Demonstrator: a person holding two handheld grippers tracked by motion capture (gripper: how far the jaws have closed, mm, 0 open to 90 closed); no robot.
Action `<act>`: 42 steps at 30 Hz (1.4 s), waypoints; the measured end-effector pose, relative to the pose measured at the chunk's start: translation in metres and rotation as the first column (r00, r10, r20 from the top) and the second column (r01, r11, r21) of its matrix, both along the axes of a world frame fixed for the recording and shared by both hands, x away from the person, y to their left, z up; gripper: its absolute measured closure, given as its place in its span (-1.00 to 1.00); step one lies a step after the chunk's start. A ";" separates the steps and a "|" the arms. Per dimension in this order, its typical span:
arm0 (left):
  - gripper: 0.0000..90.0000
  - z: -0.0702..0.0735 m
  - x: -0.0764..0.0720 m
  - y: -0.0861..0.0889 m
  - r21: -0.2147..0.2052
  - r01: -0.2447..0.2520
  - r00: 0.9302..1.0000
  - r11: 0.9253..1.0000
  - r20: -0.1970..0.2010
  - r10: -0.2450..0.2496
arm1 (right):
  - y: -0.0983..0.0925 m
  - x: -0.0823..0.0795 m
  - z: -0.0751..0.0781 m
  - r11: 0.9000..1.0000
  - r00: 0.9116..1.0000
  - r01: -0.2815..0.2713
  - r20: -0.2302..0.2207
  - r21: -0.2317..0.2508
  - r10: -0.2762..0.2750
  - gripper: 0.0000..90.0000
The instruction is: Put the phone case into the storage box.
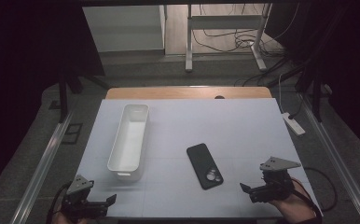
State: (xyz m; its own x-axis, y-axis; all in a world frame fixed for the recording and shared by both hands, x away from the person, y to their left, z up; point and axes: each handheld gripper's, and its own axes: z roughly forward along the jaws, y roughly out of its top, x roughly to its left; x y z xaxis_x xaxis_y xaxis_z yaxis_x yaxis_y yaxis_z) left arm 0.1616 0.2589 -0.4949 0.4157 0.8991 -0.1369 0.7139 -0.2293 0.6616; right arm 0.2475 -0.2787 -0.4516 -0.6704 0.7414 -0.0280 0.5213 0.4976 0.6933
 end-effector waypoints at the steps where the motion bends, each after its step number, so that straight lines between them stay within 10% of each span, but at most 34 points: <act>1: -0.94 0.000 0.000 0.000 0.000 0.000 1.000 1.000 -0.001 0.000 | 0.002 0.002 -0.001 1.000 1.000 -0.008 -0.006 0.000 0.008 -1.00; 42: -0.93 -0.001 -0.002 0.003 -0.006 -0.016 1.000 1.000 -0.019 0.016 | 0.061 0.063 -0.008 0.993 0.984 -0.117 -0.135 -0.007 0.115 -1.00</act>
